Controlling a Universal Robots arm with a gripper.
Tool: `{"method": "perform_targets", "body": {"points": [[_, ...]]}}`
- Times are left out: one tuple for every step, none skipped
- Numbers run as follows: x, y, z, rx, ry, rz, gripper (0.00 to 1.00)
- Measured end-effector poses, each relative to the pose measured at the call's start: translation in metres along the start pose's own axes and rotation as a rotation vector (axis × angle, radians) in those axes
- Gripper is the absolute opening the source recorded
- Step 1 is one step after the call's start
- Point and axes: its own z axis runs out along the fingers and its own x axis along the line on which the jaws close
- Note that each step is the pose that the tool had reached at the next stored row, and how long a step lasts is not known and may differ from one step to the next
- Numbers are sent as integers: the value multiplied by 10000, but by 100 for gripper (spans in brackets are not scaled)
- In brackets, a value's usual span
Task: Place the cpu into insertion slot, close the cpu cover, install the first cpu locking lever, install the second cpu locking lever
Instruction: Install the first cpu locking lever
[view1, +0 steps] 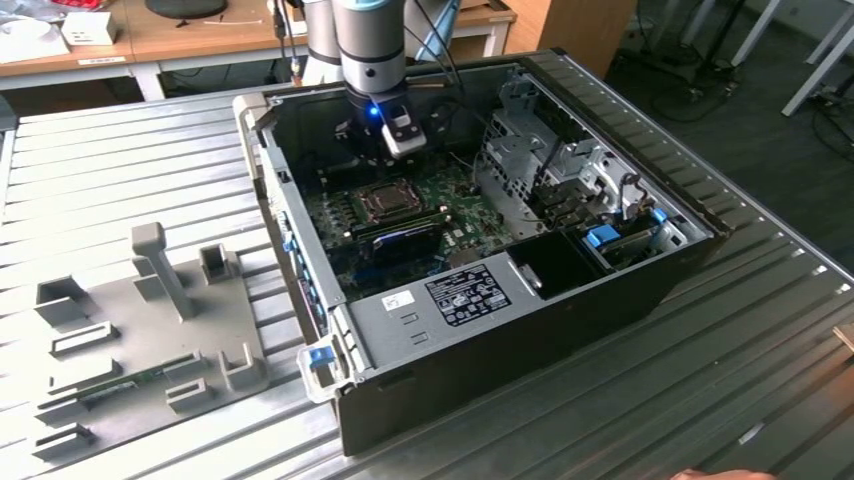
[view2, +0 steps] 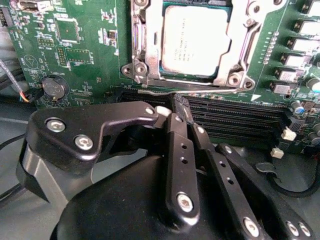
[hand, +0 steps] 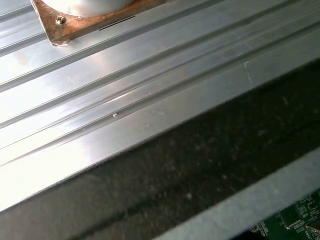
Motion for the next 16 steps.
{"method": "perform_targets", "body": {"points": [[-2,-4,0,0,0,1,11],[-4,-7,0,0,0,0,11],[-5,-10,0,-2,0,0,11],[-6,-11,0,-1,0,1,11],[-7,-13,-1,-1,0,1,11],[-7,-14,-1,1,0,1,11],[-7,-15,-1,1,0,1,11],[-7,-15,-2,2,0,1,11],[-8,-15,-1,0,0,0,11],[-8,-15,-1,0,0,0,11],[-8,-15,-1,0,0,0,11],[-8,-15,-2,0,0,0,11],[-7,-16,-4,0,0,-1,11],[-5,-17,-8,0,1,-1,11],[-3,-17,-13,-1,2,1,11],[-2,-16,-21,-2,2,1,11]]}}
